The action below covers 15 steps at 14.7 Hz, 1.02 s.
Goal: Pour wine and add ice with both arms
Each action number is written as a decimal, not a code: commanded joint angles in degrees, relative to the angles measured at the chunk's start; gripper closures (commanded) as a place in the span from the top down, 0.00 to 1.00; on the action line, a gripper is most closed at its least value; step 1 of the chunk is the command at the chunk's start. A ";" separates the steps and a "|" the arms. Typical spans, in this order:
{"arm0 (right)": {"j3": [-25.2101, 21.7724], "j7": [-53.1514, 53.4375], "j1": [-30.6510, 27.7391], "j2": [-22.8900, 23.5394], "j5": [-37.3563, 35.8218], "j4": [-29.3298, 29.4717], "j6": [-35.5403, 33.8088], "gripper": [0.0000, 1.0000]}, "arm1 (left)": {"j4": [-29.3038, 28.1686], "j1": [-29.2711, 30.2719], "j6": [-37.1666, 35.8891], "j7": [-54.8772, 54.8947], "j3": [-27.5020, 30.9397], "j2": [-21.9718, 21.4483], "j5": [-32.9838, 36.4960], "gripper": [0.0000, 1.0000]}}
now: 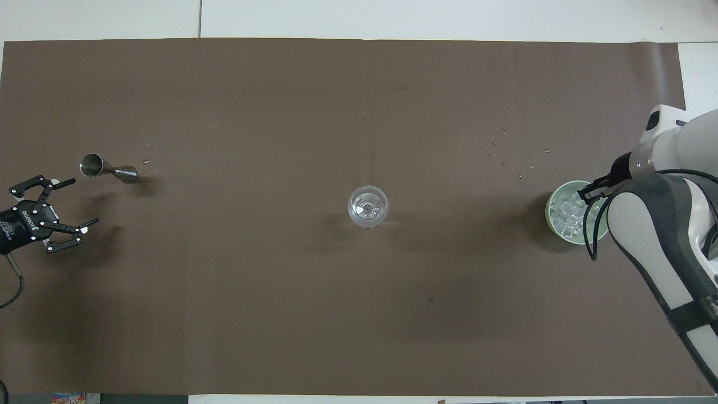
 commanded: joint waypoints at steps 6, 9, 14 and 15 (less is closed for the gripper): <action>0.37 34.49 17.75 3.17 5.77 18.44 -13.59 0.15 | 18.62 -3.27 -12.79 -4.02 0.10 -0.02 27.72 1.00; 0.37 49.80 24.70 5.64 6.64 22.69 -11.41 0.15 | 25.58 -8.79 -14.85 -4.11 0.10 -0.02 37.74 1.00; 0.28 61.17 33.67 7.91 7.01 22.25 -4.11 0.15 | 32.90 -17.67 -18.61 -3.32 0.19 -0.89 52.34 1.00; 0.28 61.70 34.82 8.36 6.13 22.07 -3.93 0.15 | 32.90 -19.43 -19.06 -3.23 0.36 -2.21 53.41 1.00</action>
